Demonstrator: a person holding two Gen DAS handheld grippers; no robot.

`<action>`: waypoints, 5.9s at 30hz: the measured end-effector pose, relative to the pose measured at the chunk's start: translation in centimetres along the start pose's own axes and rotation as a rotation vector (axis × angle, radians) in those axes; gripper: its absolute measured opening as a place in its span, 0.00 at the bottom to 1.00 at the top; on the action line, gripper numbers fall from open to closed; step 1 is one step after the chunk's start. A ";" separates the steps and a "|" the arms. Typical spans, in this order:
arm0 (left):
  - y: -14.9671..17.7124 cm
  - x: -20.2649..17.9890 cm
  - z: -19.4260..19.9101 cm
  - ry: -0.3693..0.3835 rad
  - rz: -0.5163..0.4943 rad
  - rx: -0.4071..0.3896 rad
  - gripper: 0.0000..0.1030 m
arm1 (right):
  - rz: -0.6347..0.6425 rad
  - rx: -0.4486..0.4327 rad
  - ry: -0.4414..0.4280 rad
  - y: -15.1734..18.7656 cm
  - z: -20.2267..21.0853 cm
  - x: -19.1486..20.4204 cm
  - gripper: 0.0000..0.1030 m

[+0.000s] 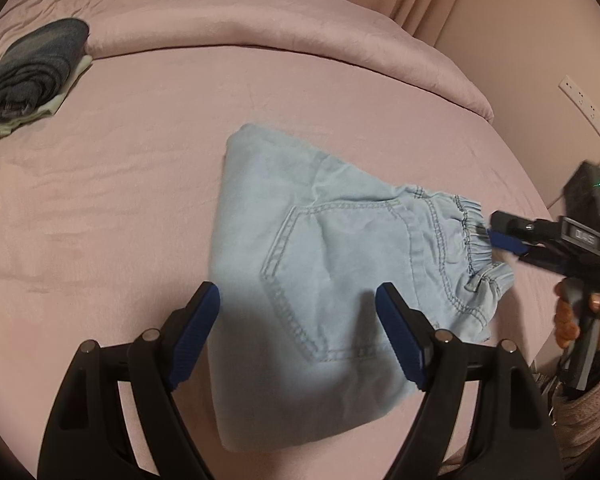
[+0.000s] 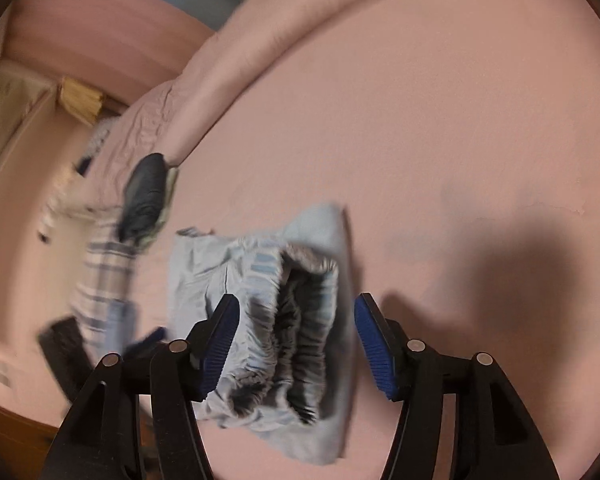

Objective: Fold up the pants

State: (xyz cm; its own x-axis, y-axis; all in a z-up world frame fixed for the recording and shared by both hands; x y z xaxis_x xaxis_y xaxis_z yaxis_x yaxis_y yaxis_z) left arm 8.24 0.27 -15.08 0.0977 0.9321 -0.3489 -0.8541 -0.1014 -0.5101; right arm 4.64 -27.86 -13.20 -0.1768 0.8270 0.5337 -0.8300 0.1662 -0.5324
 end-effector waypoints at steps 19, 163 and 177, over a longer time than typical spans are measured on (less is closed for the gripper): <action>-5.0 -4.2 -9.1 -0.053 -0.144 0.079 0.75 | 0.600 0.108 0.247 7.0 -2.8 8.1 0.22; -0.1 6.9 -2.3 0.230 0.422 0.118 0.82 | -0.117 0.046 -0.083 2.1 -1.9 -1.9 0.67; -1.2 8.0 -2.6 0.251 0.423 0.132 0.82 | -0.156 0.077 -0.190 1.8 -4.2 -2.4 0.69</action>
State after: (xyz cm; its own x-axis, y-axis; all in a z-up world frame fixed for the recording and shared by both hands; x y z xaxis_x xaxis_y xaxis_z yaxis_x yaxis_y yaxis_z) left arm 11.33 6.91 -19.29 -0.1648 0.7052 -0.6896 -0.9011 -0.3920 -0.1855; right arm 5.79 -27.30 -18.27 -0.1335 0.6771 0.7237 -0.8918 0.2365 -0.3858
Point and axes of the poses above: each gripper's, at about its wrist camera, not at the fingertips, and z roughly against the way its jaws point, x to its left, y to its underside, the point moved 1 cm from there along -z, roughly the way its jaws point, and after that the axes turned 9 degrees about z, right-handed, at the moved point
